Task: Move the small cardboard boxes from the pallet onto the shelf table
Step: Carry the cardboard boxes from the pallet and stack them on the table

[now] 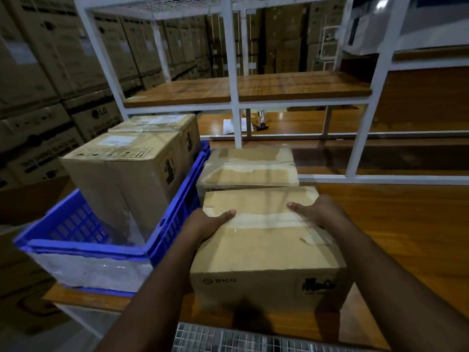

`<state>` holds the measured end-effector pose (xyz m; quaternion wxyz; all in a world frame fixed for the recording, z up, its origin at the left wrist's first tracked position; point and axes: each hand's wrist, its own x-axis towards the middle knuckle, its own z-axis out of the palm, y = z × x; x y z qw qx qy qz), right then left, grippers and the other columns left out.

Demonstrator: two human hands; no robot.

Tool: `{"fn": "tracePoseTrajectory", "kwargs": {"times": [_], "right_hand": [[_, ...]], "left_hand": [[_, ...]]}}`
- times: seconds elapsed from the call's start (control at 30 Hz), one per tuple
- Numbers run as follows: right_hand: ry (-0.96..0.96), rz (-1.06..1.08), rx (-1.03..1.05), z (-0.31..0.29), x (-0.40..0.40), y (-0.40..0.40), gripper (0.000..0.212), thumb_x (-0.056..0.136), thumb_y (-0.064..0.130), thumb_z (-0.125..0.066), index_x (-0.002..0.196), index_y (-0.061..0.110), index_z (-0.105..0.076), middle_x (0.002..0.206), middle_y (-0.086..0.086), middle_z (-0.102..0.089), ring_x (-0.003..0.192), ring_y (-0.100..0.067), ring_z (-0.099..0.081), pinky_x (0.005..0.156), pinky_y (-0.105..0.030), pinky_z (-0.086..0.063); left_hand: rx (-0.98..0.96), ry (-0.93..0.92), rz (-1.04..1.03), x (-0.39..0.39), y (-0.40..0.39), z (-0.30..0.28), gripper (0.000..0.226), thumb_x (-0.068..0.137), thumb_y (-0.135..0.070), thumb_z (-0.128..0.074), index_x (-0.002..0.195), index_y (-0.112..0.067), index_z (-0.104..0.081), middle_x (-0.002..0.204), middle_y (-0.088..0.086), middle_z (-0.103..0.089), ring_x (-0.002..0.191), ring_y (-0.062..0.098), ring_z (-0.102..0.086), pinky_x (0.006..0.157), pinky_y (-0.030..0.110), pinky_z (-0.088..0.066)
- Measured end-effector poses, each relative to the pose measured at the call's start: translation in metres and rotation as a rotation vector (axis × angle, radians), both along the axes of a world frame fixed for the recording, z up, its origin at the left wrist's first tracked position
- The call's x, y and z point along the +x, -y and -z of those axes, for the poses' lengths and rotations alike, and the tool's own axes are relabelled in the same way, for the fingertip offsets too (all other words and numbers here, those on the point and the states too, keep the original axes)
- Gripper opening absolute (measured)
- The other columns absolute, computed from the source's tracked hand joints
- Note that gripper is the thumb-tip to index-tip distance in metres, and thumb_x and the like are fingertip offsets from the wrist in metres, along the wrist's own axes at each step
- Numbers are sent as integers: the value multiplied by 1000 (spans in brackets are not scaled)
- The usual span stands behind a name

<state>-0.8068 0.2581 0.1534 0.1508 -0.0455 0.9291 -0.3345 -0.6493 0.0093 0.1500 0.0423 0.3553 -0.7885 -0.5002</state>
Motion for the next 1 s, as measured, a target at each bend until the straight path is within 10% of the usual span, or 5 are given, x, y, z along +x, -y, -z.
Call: {"fn": "tracePoseTrajectory", "kwargs": {"times": [0.3,0.57,0.67,0.8,1.0], "right_hand": [[-71,14,-197,6,20,-20,48,78,58,-74,106,20,-64,99,0,-71,90,-22,-66,86,-47,-56],[-407,159,-376,-31,66,-36,62,82,74,-56,118,25,-48,104,2,-62,91,-22,-63,78,-48,-58],[-399,238,-464,-47,82,-40,67,84,79,-42,122,24,-44,101,0,-61,87,-21,-62,70,-44,-56],[-282,318,-510,-54,99,-50,77,87,80,-31,134,20,-42,113,1,-55,99,-21,-57,60,-31,-43],[-75,216,-514,-50,105,-70,41,93,42,-64,120,17,-45,105,-2,-59,83,-12,-55,61,-32,-47]], "left_hand": [[-79,-13,11,18,-6,-5,84,69,-68,-80,134,-17,-61,129,6,-67,114,27,-63,100,48,-52],[-199,-330,-147,39,-28,-41,91,67,-92,-55,116,-15,-60,108,1,-65,100,23,-62,81,38,-49],[-159,-451,-164,47,-39,-56,78,75,-93,-37,85,-17,-49,79,-1,-52,76,21,-53,62,35,-37],[-49,-447,-110,54,-32,-51,100,72,-98,-37,96,-4,-60,90,8,-69,84,23,-67,65,35,-48],[133,-291,86,71,-19,-55,40,92,-49,-63,112,-15,-64,105,7,-72,88,17,-71,63,29,-54]]}}
